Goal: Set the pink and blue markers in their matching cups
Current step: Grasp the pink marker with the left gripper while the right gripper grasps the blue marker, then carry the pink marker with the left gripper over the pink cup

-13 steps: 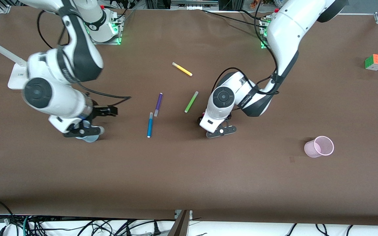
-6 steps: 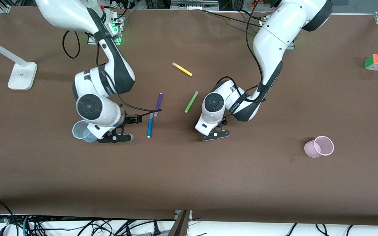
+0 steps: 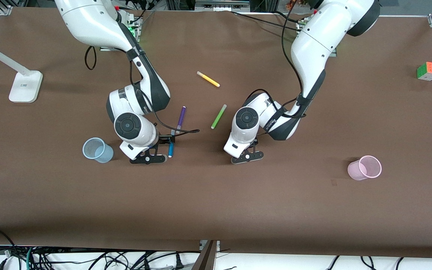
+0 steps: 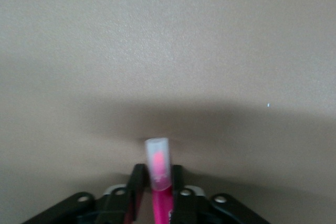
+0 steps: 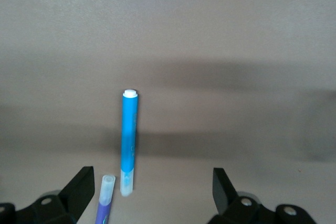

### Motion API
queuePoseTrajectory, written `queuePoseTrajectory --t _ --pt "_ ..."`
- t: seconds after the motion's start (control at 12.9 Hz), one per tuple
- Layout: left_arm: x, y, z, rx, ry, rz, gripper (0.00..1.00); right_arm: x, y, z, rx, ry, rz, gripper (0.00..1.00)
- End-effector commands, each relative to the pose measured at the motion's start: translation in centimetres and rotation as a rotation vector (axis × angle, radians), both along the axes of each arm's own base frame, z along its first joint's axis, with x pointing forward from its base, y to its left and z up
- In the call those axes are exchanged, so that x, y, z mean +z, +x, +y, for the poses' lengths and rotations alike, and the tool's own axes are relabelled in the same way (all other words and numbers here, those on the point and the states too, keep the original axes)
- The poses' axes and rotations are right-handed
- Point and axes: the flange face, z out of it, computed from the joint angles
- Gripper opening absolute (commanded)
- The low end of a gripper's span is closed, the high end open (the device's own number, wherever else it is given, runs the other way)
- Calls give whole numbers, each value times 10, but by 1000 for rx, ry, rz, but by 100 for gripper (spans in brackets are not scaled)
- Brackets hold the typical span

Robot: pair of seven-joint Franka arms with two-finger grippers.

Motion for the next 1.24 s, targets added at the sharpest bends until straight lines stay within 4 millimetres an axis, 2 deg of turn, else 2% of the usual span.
queuePoseTrajectory --t 0.0,0.15,0.31,0.54,0.7,0.85,1.08,1.16 --pt "13 10 9 -7 21 -32 0 -14 1 1 -17 11 -16 99" --pt "41 35 42 1 -4 -44 0 -23 0 4 -15 12 -21 99" --pt "72 41 57 12 -15 -6 0 -33 -2 7 -13 11 -14 99" --pt "139 50 84 79 -39 7 0 -48 -3 11 -18 22 -14 99" --pt "176 66 127 210 -138 53 0 -57 -7 19 -8 33 -17 99" --pt "210 86 183 393 -319 106 0 -62 -7 21 -7 37 -20 98" --pt "251 103 247 489 -429 147 0 -72 -12 29 5 39 -16 91" --pt "258 108 267 523 -467 170 0 -73 -13 30 8 37 -16 87"
